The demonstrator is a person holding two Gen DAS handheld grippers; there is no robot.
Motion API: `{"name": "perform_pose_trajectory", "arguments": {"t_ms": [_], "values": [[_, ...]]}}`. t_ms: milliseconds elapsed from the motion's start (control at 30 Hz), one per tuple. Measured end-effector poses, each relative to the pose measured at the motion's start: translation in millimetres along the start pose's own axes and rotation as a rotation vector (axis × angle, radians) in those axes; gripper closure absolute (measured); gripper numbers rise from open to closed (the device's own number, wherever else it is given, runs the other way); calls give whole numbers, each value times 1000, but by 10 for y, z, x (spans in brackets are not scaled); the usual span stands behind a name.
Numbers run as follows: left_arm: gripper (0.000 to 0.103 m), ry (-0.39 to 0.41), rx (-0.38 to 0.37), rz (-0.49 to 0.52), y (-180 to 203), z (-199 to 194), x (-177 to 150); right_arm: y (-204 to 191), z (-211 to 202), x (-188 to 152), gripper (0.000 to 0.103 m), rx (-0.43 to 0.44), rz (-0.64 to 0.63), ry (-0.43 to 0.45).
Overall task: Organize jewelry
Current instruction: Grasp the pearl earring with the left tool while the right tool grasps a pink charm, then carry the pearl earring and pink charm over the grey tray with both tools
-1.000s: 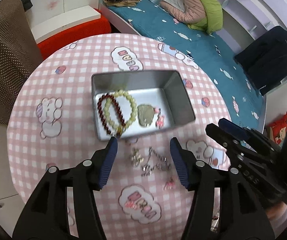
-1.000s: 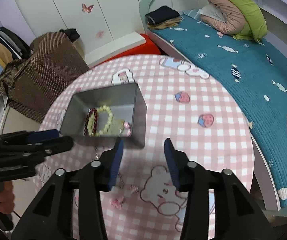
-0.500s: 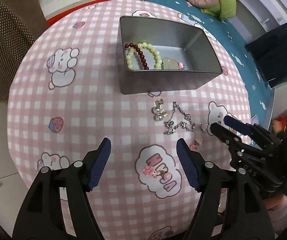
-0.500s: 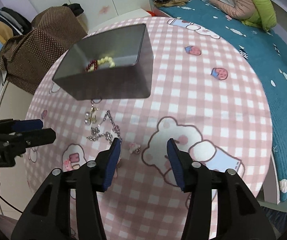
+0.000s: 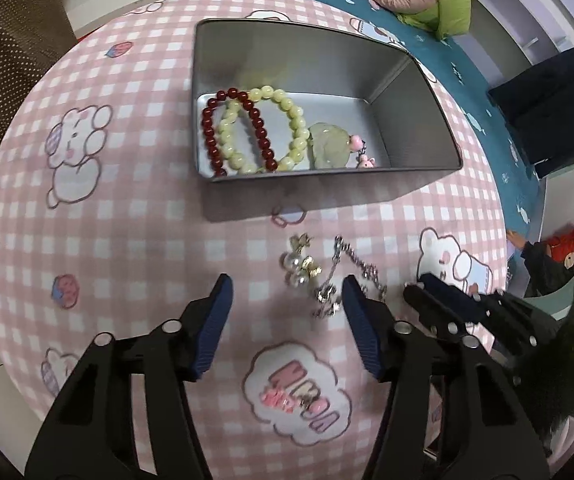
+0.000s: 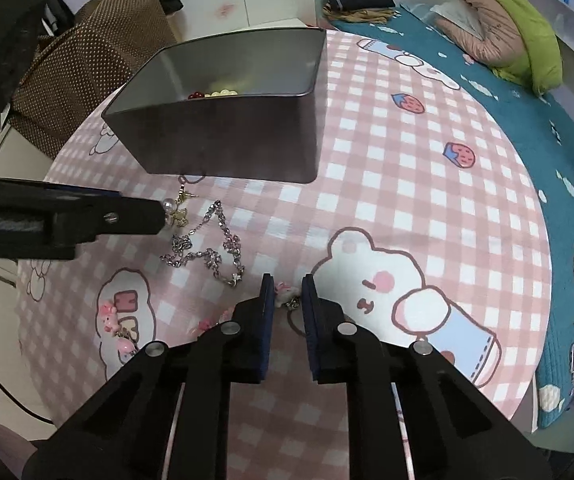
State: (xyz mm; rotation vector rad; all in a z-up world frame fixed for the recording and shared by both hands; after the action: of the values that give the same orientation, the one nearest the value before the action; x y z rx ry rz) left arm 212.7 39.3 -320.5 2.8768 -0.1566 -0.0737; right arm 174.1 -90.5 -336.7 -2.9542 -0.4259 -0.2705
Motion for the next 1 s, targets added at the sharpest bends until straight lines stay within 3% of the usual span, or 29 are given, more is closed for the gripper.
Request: {"name": "perform_pose_trajectory", "arguments": {"t_ms": [233, 333, 400, 500, 1000], "values": [[66, 3, 27, -3, 47, 112, 134, 50, -28, -26, 90, 25, 32, -10], [79, 4, 27, -1, 72, 138, 165, 47, -39, -18, 90, 20, 26, -12], [93, -7, 35, 14, 75, 157, 167, 48, -38, -5, 90, 22, 25, -14], [93, -7, 85, 46, 128, 176, 175, 57, -32, 20, 90, 28, 30, -14], [93, 27, 44, 52, 138, -80, 183, 179, -213, 159, 90, 27, 66, 27]]}}
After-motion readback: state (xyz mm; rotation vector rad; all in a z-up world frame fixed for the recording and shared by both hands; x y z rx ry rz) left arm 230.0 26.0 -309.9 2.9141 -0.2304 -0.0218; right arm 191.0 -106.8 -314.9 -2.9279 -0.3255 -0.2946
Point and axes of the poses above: each gripper's, at about its wrist camera, not at the fingertips, and z roughly the way its jaws point, y to its right, x to its top, the point moved 4 cm from there along z, roughly the way its jaws point, and after that the axes turned 15 degrees about -y, right-handed, at the moved point
